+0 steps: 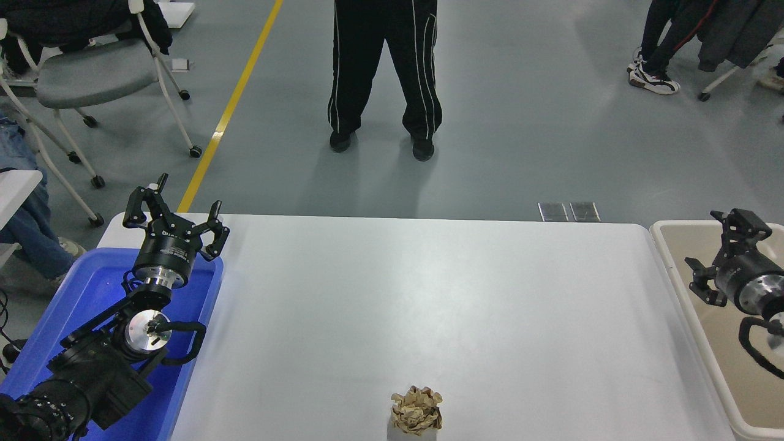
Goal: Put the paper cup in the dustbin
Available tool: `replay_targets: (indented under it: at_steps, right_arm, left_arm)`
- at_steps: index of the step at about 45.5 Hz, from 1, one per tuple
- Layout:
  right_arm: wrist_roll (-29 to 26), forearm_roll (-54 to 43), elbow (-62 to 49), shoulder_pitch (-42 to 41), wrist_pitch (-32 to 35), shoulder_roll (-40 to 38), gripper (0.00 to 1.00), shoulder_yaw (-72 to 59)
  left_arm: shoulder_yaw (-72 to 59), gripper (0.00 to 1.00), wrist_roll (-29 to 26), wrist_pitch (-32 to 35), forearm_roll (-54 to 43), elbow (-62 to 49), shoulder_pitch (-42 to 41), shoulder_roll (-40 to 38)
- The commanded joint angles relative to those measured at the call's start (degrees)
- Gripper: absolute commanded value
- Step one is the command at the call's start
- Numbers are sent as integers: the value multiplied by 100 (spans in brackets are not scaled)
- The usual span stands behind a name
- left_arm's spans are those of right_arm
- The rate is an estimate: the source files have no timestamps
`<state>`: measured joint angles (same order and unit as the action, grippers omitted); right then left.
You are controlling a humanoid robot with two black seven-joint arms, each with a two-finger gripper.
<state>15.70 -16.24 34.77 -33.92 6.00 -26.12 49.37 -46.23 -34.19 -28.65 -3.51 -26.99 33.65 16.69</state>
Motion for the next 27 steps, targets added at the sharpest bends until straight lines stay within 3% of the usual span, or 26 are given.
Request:
replay_targets:
  at_steps: [1,12,27]
  right_arm:
    - [425,-450,153,122,33,635,100,741]
    - [425,-362,83,78,130,661,100,152]
    - [425,-187,-75,61,59,995,100,363]
  left_arm:
    - [0,100,0,0,-1,1,1,1]
    - [0,100,0,0,-1,1,1,1]
    - [-9,100,0,0,-1,1,1,1]
